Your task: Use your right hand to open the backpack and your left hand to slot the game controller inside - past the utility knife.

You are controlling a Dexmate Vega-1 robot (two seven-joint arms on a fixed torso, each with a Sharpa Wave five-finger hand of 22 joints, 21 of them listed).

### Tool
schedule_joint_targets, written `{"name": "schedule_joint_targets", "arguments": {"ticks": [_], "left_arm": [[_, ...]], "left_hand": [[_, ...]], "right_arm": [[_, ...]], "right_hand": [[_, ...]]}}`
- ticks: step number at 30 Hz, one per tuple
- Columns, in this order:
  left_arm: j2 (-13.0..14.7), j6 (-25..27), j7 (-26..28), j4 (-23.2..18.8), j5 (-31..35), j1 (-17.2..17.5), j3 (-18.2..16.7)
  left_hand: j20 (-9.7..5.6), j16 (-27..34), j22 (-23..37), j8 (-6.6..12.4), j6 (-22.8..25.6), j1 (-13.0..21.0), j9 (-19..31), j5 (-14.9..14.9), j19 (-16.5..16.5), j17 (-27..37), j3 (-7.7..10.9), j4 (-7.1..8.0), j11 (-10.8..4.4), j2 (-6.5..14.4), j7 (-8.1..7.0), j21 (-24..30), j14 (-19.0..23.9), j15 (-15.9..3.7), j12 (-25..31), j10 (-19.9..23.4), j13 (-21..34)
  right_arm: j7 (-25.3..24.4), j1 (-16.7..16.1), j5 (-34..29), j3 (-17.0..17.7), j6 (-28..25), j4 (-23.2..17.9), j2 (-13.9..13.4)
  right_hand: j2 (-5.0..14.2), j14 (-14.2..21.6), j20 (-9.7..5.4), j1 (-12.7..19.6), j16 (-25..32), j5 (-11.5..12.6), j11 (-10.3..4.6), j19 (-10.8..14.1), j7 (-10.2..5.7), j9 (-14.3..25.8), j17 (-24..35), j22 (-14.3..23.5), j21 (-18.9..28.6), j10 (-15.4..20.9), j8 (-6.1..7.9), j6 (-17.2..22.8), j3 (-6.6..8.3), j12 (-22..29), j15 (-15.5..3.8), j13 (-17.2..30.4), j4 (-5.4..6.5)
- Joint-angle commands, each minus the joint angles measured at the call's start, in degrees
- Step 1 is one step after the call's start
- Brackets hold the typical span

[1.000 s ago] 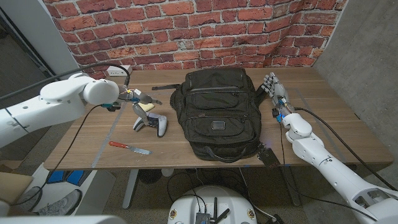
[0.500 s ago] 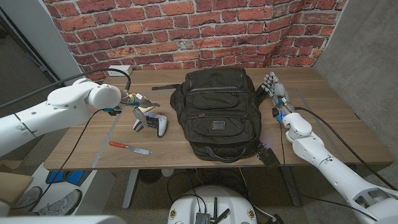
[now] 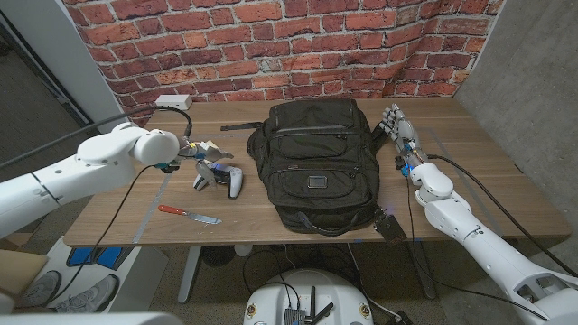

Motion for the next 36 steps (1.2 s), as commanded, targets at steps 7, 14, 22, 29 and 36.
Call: {"name": "schedule_joint_targets", "arguments": {"ticks": [7, 14, 22, 29, 36], "left_arm": [[-2.6, -1.1, 2.7, 2.1, 2.2, -0.3, 1.8], [-2.8, -1.2, 4.8, 2.6, 2.9, 0.5, 1.7], [-2.7, -1.7, 7.4, 2.8, 3.7, 1.4, 1.4], [-2.5, -1.1, 8.8, 2.9, 3.8, 2.5, 1.1], [-2.3, -0.3, 10.1, 2.9, 4.2, 3.4, 0.9]], "left_hand": [[-2.06, 1.2, 0.3, 1.28, 1.9, 0.6, 0.2, 0.5, -1.1, 0.1, -0.9, -0.09, -1.21, 0.1, -0.35, 0.3, 0.8, -1.08, 1.2, 1.8, 0.2], [-2.28, 1.7, 0.3, 2.32, 4.3, 0.9, 0.2, 0.6, -0.1, 0.0, -1.62, -0.18, -2.18, 0.1, -1.08, 0.8, 3.9, -2.45, 1.9, 4.6, 0.1], [-2.88, 2.0, 0.3, 3.52, 7.6, 1.9, 0.1, 0.6, 2.5, 0.0, -2.47, -0.34, -4.0, 0.1, -1.81, 1.3, 8.4, -4.26, 2.5, 8.4, 0.1], [-3.17, 2.2, 0.2, 4.22, 9.8, 3.2, 0.1, 0.6, 4.5, -0.1, -2.8, -0.45, -4.67, 0.3, -2.41, 1.4, 11.9, -5.81, 2.7, 11.2, 0.0], [-3.94, 2.1, 0.2, 4.88, 12.1, 4.7, 0.1, 0.5, 6.7, -0.1, -3.09, -0.47, -6.4, 0.5, -3.4, 1.5, 14.9, -7.0, 2.9, 14.1, 0.0]], "right_arm": [[-0.8, -1.0, -0.2, 0.2, -0.1, -1.2, -0.3], [-1.3, -1.4, -0.3, 0.3, -0.1, -1.5, -0.3], [-1.5, -1.5, -0.2, 0.4, -0.1, -1.4, -0.2], [-1.7, -1.6, -0.2, 0.5, -0.1, -1.3, -0.2], [-1.6, -1.1, -0.3, 0.4, -0.1, -0.7, 0.1]], "right_hand": [[1.36, 0.2, 0.04, 0.0, 0.5, -0.1, 0.01, 0.5, -0.04, 0.1, 0.1, 0.2, -0.1, 0.4, 0.2, 0.8, 0.47, 0.3, -0.17, -0.1, -0.21], [1.37, 0.2, 0.09, 0.0, 0.5, -0.1, 0.0, 0.5, -0.02, 0.1, 0.1, 0.2, -0.1, 0.4, 0.23, 0.9, 0.47, 0.3, -0.16, -0.1, -0.3], [1.4, 0.2, 0.09, 0.0, 0.6, -0.2, -0.03, 0.5, 0.04, 0.1, 0.0, 0.2, -0.1, 0.4, 0.23, 1.0, 0.47, 0.3, -0.18, -0.1, -0.34], [1.43, 0.2, 0.12, 0.0, 0.6, -0.2, -0.04, 0.6, 0.09, 0.1, 0.0, 0.2, -0.1, 0.4, 0.24, 1.0, 0.5, 0.2, -0.17, -0.1, -0.38], [1.43, 0.3, 0.2, 0.0, 0.6, -0.2, -0.02, 0.6, 0.05, 0.1, -0.1, 0.2, -0.1, 0.4, 0.24, 1.1, 0.54, 0.3, -0.19, -0.1, -0.41]]}}
